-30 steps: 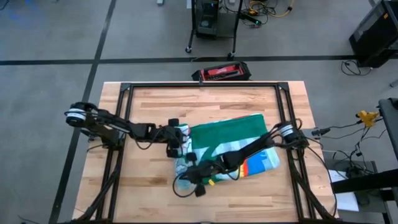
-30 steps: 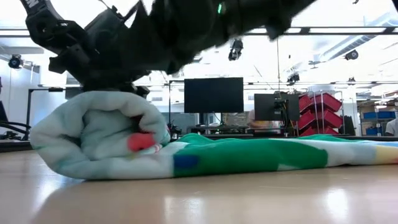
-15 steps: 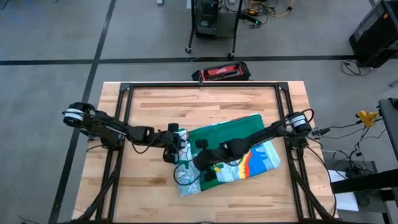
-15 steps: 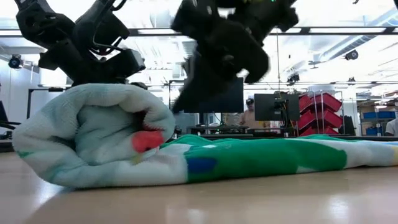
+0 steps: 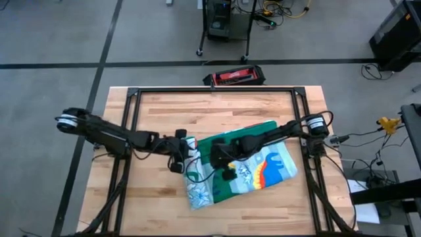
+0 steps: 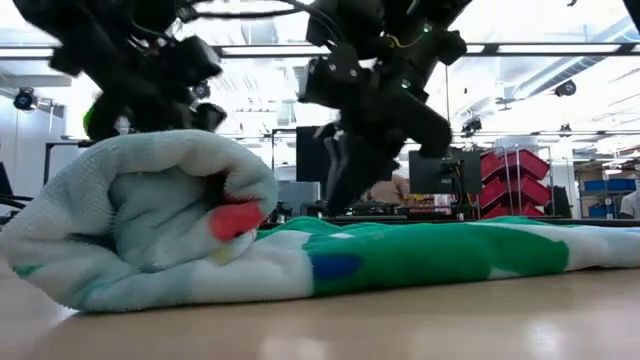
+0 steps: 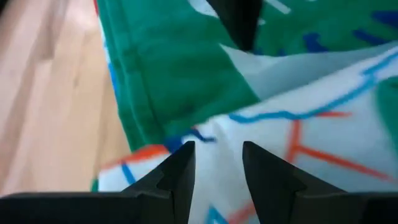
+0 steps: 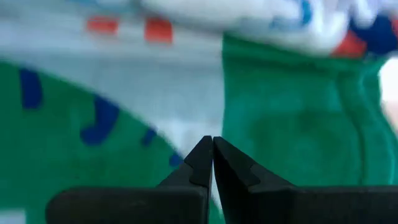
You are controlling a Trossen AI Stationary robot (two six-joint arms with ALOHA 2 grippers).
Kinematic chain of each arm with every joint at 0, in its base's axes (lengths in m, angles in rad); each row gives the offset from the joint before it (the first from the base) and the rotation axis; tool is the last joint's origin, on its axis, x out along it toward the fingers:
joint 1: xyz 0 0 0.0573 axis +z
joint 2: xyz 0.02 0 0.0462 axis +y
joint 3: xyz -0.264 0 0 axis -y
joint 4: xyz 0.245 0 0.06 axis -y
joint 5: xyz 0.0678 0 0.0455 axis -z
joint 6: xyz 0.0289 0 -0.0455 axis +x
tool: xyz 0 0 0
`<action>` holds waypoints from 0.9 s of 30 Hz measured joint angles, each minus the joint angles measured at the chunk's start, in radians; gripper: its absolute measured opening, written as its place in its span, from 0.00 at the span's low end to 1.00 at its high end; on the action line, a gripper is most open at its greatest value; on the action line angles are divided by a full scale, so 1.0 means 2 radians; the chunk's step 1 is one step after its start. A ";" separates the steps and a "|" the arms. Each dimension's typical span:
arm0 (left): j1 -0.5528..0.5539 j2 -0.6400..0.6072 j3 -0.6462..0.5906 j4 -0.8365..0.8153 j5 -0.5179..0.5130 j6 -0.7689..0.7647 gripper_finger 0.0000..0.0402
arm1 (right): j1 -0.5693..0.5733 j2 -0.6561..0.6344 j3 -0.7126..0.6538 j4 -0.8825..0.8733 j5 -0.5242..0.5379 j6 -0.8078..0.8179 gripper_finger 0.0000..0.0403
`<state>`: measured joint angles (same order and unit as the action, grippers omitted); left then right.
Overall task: Roll towel
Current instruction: Roll the multi-color dinosaur print towel
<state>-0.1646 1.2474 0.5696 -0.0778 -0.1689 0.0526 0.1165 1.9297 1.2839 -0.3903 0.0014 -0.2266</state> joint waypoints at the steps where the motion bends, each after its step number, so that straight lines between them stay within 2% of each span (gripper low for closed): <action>1: -0.011 -0.019 0.001 -0.027 -0.002 -0.025 0.30 | -0.002 -0.002 0.000 -0.007 0.000 0.000 0.02; 4: -0.065 -0.061 0.001 -0.093 -0.028 -0.112 0.30 | -0.007 -0.015 -0.006 -0.017 0.000 0.003 0.06; 8: -0.166 -0.095 -0.011 -0.161 -0.064 -0.261 0.30 | -0.010 -0.031 -0.023 -0.016 -0.001 0.004 0.15; 10: -0.219 -0.093 -0.026 -0.161 -0.076 -0.330 0.30 | -0.015 -0.032 -0.031 -0.013 -0.002 0.009 0.21; 15: -0.313 -0.054 -0.068 -0.097 -0.173 -0.438 0.30 | -0.025 -0.032 -0.060 -0.018 0.000 0.011 0.34; 19: -0.329 -0.008 -0.087 -0.032 -0.214 -0.466 0.30 | -0.026 -0.048 -0.067 -0.057 -0.003 0.044 0.42; 27: -0.311 0.112 -0.095 0.091 -0.236 -0.445 0.30 | -0.017 -0.085 -0.068 -0.120 -0.005 0.055 0.50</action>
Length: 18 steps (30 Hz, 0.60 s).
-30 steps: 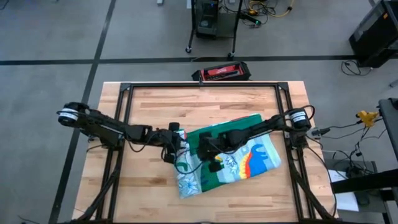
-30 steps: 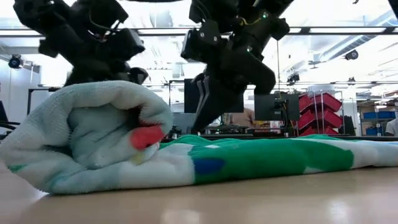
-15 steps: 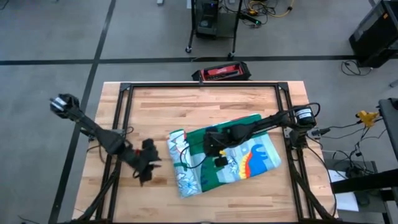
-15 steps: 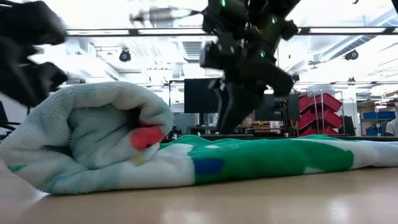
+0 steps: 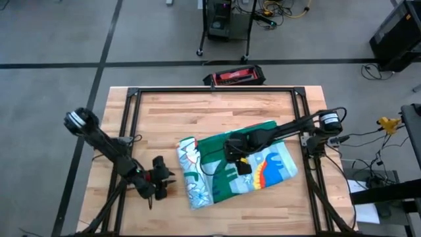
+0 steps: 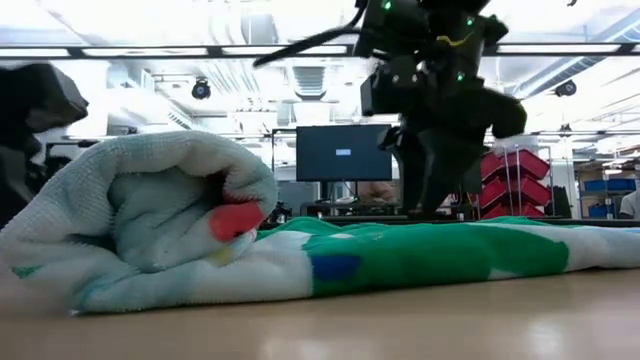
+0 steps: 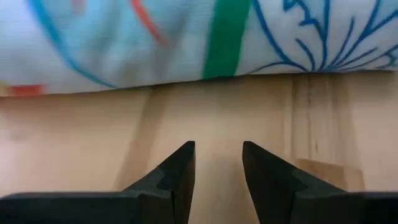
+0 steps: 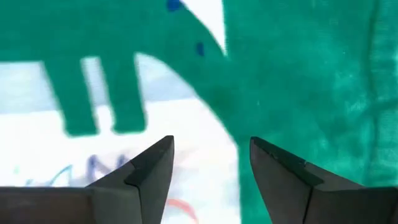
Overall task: Roll towel
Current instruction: Roll the multi-color dinosaur print towel
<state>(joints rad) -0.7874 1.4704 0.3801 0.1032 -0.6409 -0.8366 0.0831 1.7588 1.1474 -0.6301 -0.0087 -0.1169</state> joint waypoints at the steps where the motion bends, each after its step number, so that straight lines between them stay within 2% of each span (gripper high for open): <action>1: 0.001 0.007 -0.001 0.005 -0.011 0.000 0.30 | 0.000 -0.003 -0.002 -0.001 0.000 0.000 0.51; 8: 0.015 0.063 0.002 0.090 -0.041 0.002 0.30 | 0.000 -0.007 -0.031 0.008 0.000 0.000 0.57; 12: 0.025 0.082 0.013 0.096 -0.055 0.002 0.32 | 0.004 -0.002 -0.044 0.034 0.000 0.010 0.61; 18: 0.036 0.102 0.032 0.097 -0.066 0.014 0.42 | 0.005 -0.003 -0.064 0.072 0.000 0.007 0.65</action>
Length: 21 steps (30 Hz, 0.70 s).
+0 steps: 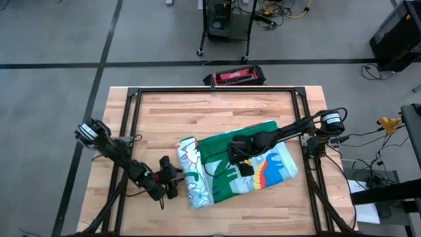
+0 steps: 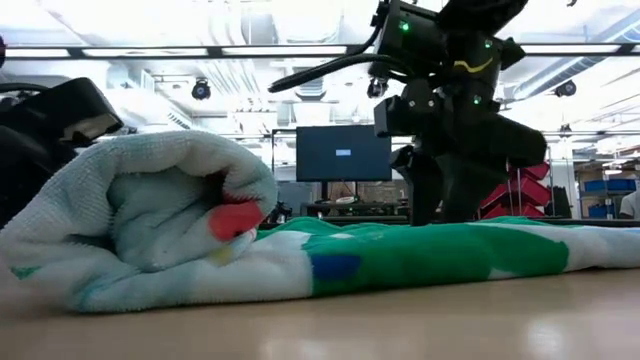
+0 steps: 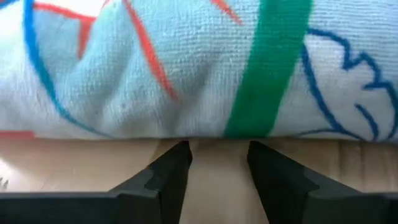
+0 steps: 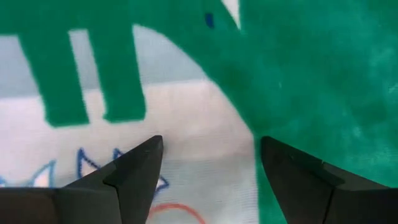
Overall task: Roll towel
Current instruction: Roll the multi-color dinosaur print towel
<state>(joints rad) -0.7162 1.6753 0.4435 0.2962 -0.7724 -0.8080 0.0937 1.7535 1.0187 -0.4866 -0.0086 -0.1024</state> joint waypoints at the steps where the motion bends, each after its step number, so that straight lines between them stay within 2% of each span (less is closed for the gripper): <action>1: 0.000 0.001 0.003 0.000 -0.004 0.006 0.43 | 0.000 0.000 -0.002 0.004 0.000 0.000 0.66; 9: 0.006 -0.007 0.032 -0.001 -0.028 0.071 0.49 | 0.000 0.008 -0.007 0.009 -0.002 0.006 0.65; 21: 0.038 -0.012 0.068 0.001 -0.029 0.144 0.42 | 0.000 0.008 -0.007 0.014 0.000 0.004 0.65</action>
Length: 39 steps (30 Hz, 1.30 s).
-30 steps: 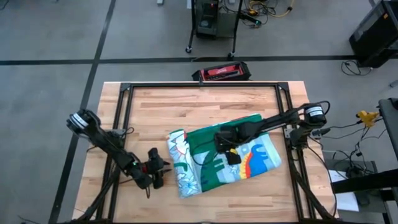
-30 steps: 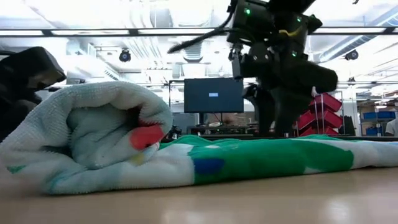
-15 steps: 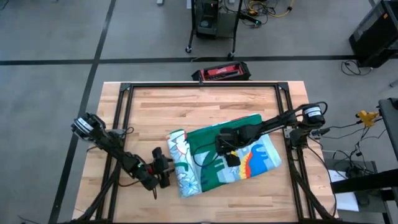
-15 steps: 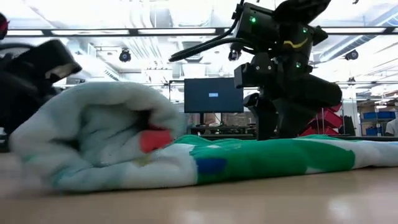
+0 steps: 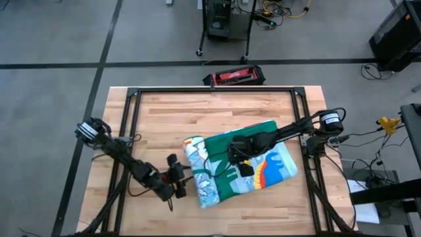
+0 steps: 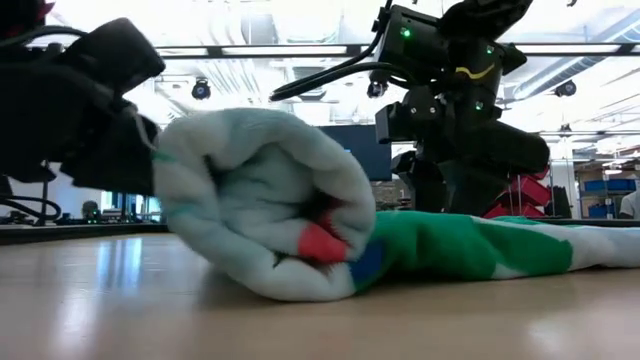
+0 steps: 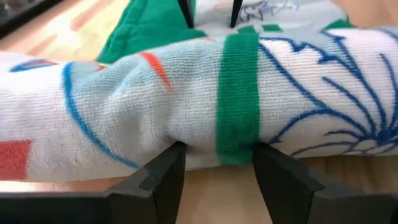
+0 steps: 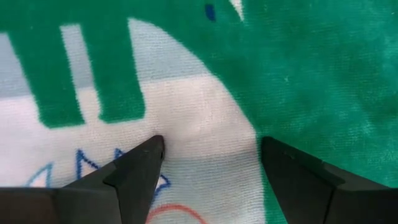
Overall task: Roll towel
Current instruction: Roll the multi-color dinosaur print towel
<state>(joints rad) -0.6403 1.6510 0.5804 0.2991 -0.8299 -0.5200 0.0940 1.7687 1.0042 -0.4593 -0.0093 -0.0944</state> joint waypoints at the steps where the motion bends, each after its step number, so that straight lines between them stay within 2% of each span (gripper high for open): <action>1: 0.001 -0.001 0.002 0.000 0.000 0.006 0.41 | 0.000 0.000 0.000 0.000 0.000 -0.001 0.66; 7: 0.014 -0.007 0.017 0.000 0.000 0.039 0.39 | 0.000 0.000 0.000 0.001 0.000 -0.004 0.68; 13: 0.032 -0.007 0.024 0.004 0.003 0.067 0.38 | 0.000 0.000 0.000 0.005 0.001 -0.006 0.67; 18: 0.045 -0.007 0.024 0.044 0.005 0.105 0.36 | 0.000 0.000 0.000 0.012 0.001 -0.006 0.67; 28: 0.091 0.012 0.024 0.075 0.061 0.132 0.32 | 0.000 0.001 -0.001 0.029 0.002 -0.007 0.73; 39: 0.122 0.044 0.028 0.187 0.085 0.221 0.31 | 0.006 -0.002 0.008 0.036 0.001 -0.007 0.75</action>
<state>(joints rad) -0.3963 1.7396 0.6360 0.6726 -0.6603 -0.0772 0.1054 1.7641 1.0203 -0.3871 -0.0081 -0.1078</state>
